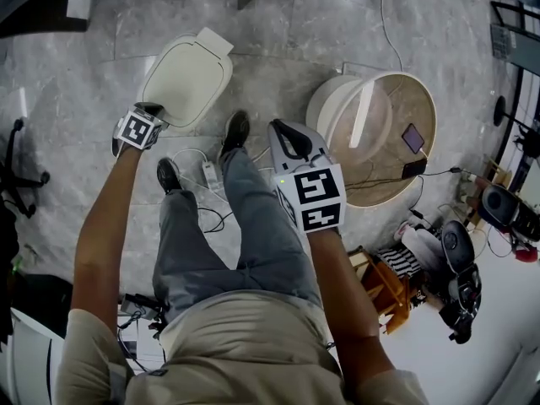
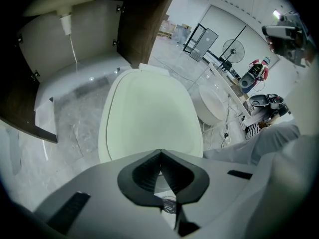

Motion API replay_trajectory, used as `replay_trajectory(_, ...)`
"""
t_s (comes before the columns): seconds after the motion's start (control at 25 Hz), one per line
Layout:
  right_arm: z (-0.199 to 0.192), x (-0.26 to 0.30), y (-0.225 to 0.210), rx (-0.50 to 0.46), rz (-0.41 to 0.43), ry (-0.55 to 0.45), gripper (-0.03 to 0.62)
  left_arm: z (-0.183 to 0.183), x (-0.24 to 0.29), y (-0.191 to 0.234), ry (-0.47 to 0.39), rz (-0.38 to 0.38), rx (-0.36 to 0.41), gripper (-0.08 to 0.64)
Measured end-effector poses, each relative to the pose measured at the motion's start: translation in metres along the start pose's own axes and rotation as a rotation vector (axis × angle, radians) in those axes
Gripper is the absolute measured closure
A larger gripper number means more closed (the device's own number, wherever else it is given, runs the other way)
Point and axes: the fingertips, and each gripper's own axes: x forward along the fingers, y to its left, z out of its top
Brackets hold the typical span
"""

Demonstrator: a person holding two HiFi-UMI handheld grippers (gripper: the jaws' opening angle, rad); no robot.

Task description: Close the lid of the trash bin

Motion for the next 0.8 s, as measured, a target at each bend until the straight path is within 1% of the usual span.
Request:
replay_trajectory(0.12, 0.004, -0.006, 0.003, -0.007, 0.005, -0.013, 0.565, 0.003, -0.001, -0.009, -0.005, -0.018, 0.013, 0.545)
replay_trajectory(0.24, 0.014, -0.012, 0.011, -0.009, 0.007, -0.035, 0.565, 0.007, -0.015, -0.015, -0.014, -0.006, 0.059, 0.545)
replay_trajectory(0.36, 0.026, -0.024, 0.019, -0.01, 0.003, -0.057, 0.565, 0.008, -0.034, -0.025, -0.02, -0.026, 0.056, 0.545)
replay_trajectory(0.48, 0.044, -0.037, 0.029, -0.015, -0.004, -0.085, 0.565, 0.012, -0.062, -0.032, -0.051, -0.05, 0.032, 0.545)
replay_trajectory(0.52, 0.051, -0.041, 0.033, -0.017, -0.006, -0.098, 0.565, 0.012, -0.075, -0.028, -0.055, -0.035, 0.037, 0.545)
replay_trajectory(0.6, 0.066, -0.053, 0.044, -0.023, -0.01, -0.125, 0.565, 0.013, -0.104, -0.018, -0.07, 0.02, 0.064, 0.545)
replay_trajectory(0.64, 0.073, -0.06, 0.048, -0.027, -0.013, -0.139, 0.565, 0.014, -0.117, -0.021, -0.087, 0.013, 0.06, 0.545)
replay_trajectory(0.72, 0.085, -0.076, 0.057, -0.036, -0.021, -0.16, 0.565, 0.02, -0.146, -0.035, -0.137, -0.033, 0.037, 0.545)
replay_trajectory(0.8, 0.097, -0.091, 0.066, -0.047, -0.03, -0.178, 0.565, 0.026, -0.179, -0.041, -0.185, -0.035, 0.039, 0.545)
